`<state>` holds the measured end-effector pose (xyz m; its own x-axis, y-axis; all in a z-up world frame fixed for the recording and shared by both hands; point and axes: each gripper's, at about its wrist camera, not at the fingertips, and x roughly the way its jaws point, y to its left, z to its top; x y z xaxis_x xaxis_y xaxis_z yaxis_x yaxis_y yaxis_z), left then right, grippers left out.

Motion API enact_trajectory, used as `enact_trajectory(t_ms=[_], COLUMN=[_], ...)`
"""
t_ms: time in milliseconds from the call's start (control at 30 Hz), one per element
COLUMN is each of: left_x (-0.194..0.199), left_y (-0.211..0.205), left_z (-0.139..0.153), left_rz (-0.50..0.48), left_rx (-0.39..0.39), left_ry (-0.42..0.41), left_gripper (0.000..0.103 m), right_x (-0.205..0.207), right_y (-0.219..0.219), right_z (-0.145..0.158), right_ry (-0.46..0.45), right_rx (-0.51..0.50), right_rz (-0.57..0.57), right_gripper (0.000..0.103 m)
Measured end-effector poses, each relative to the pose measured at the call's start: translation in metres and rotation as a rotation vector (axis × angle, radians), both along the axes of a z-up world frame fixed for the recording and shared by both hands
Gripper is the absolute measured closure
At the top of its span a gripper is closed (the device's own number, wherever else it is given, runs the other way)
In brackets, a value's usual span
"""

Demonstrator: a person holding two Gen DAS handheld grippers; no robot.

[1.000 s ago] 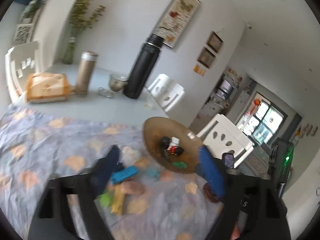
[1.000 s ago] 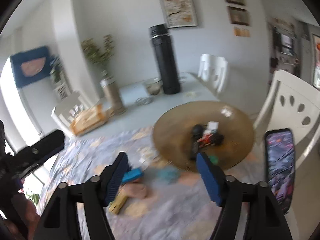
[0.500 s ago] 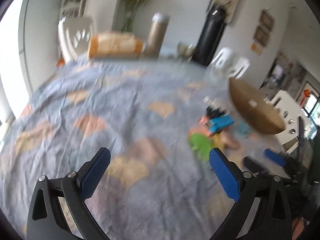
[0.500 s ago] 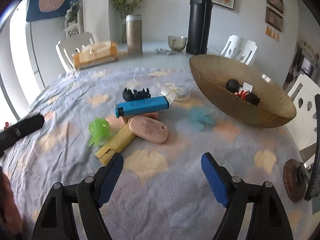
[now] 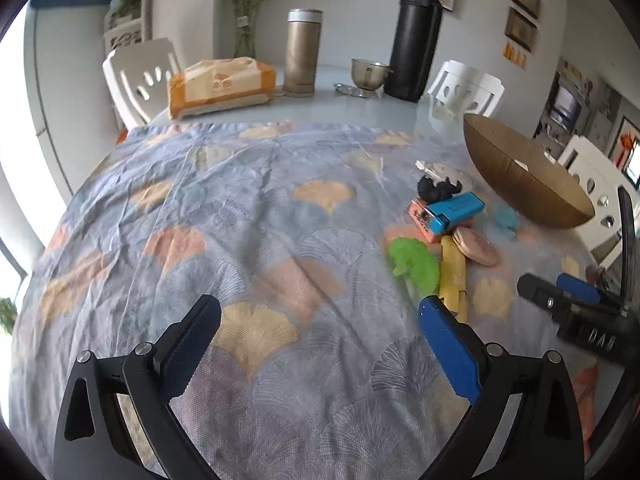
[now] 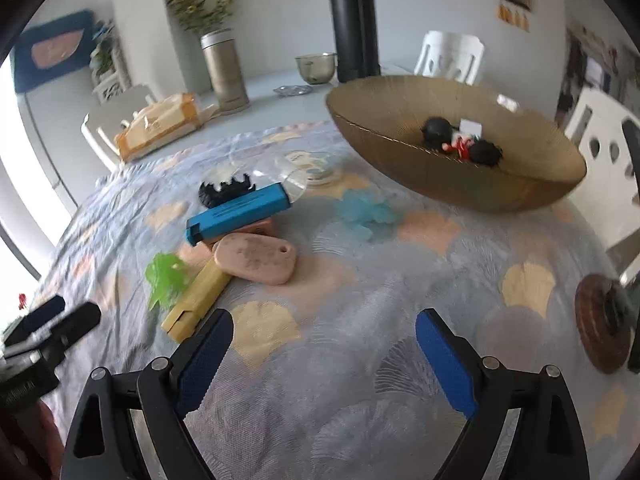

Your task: Organize rigid objects

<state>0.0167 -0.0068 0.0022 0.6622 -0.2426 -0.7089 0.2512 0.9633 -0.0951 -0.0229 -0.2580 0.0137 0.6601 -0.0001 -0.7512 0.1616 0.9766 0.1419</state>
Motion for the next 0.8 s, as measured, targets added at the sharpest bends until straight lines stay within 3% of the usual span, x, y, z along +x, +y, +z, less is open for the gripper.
enact_trajectory(t_ms=[133, 200, 333, 433, 533, 600, 667, 700, 733, 800], left_x=[0.003, 0.014, 0.037, 0.047, 0.051, 0.053, 0.056, 0.055, 0.055, 0.055], left_y=[-0.010, -0.015, -0.023, -0.032, -0.042, -0.048, -0.052, -0.054, -0.054, -0.051], left_z=[0.004, 0.004, 0.001, -0.003, -0.006, -0.010, -0.013, -0.013, -0.013, -0.013], left_rz=[-0.056, -0.094, -0.145, -0.158, -0.207, -0.221, -0.226, -0.230, -0.235, -0.258], left_rx=[0.014, -0.031, -0.117, -0.093, -0.090, -0.079, -0.075, -0.066, -0.064, -0.107], left_ry=[0.010, 0.090, 0.202, 0.206, 0.211, 0.214, 0.218, 0.200, 0.192, 0.189], left_gripper=[0.004, 0.005, 0.018, 0.023, 0.034, 0.042, 0.048, 0.056, 0.057, 0.068], right_x=[0.000, 0.001, 0.001, 0.005, 0.021, 0.032, 0.047, 0.054, 0.060, 0.070], right_y=[-0.011, -0.013, -0.012, -0.008, -0.006, -0.004, 0.001, 0.005, 0.009, 0.019], right_z=[-0.001, -0.002, 0.000, 0.000, -0.006, -0.002, -0.003, -0.006, -0.008, -0.011], right_ry=[0.002, 0.005, -0.003, 0.012, 0.118, 0.132, 0.168, 0.190, 0.187, 0.177], right_rx=[0.061, 0.081, 0.077, 0.079, 0.113, 0.085, 0.060, 0.024, -0.036, -0.140], right_rz=[-0.022, -0.020, -0.019, 0.027, 0.080, 0.131, 0.207, 0.231, 0.243, 0.283], right_gripper=[0.011, 0.011, 0.011, 0.011, 0.013, 0.021, 0.023, 0.025, 0.029, 0.030])
